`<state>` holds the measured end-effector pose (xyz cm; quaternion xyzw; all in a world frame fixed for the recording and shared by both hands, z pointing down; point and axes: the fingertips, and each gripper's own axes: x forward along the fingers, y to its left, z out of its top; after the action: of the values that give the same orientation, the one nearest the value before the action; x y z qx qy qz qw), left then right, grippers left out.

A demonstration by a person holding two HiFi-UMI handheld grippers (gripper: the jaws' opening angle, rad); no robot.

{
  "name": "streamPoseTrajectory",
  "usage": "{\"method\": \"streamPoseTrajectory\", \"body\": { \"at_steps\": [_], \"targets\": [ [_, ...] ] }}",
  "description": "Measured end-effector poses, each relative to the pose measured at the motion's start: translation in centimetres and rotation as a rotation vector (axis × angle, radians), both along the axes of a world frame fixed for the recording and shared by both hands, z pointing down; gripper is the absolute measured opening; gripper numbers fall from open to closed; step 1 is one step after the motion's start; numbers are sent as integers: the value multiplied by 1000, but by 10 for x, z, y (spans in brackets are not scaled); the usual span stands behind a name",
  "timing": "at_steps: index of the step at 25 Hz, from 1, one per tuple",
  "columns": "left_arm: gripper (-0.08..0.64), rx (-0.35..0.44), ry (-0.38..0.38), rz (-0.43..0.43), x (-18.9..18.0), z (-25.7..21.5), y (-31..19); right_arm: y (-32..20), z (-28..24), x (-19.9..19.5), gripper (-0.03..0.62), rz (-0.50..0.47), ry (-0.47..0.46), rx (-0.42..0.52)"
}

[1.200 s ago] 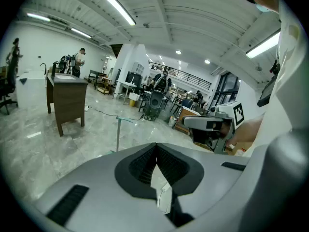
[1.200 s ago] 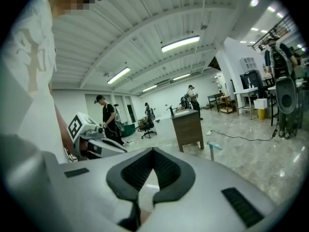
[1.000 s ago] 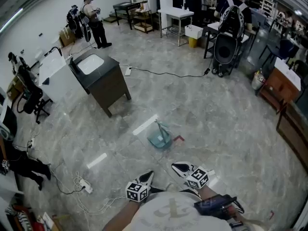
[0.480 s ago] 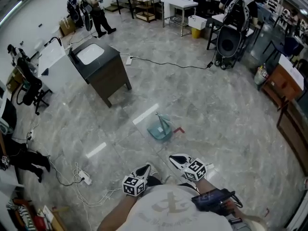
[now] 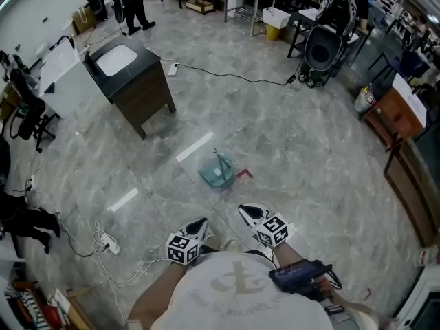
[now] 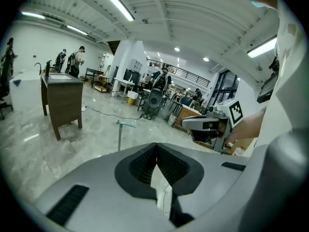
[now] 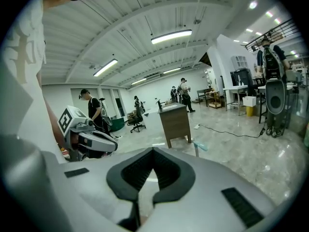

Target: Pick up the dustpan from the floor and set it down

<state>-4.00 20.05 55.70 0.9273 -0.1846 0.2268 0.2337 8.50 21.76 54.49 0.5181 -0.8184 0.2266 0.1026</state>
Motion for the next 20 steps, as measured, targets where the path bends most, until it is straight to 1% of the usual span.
{"method": "streamPoseTrajectory", "body": {
  "at_steps": [3, 6, 7, 10, 14, 17, 20],
  "targets": [
    [12, 3, 5, 9, 5, -2, -11, -11, -4, 1, 17, -8, -4, 10],
    [12, 0, 8, 3, 5, -2, -25, -24, -13, 4, 15, 10, -50, 52],
    [12, -3, 9, -3, 3, -2, -31, -29, -16, 2, 15, 6, -52, 65],
    [12, -10, 11, -20, -1, 2, -48, -47, -21, -6, 15, -30, -30, 88],
    [12, -15, 21, -26, -3, 2, -68, -66, -21, -12, 15, -64, -19, 57],
    [12, -9, 33, -28, -1, -1, -87, -83, -20, -9, 15, -62, 39, 53],
    [12, 1, 49, -20, 1, -7, -105, -96, -16, -4, 15, -47, 66, 31]
  ]
}}
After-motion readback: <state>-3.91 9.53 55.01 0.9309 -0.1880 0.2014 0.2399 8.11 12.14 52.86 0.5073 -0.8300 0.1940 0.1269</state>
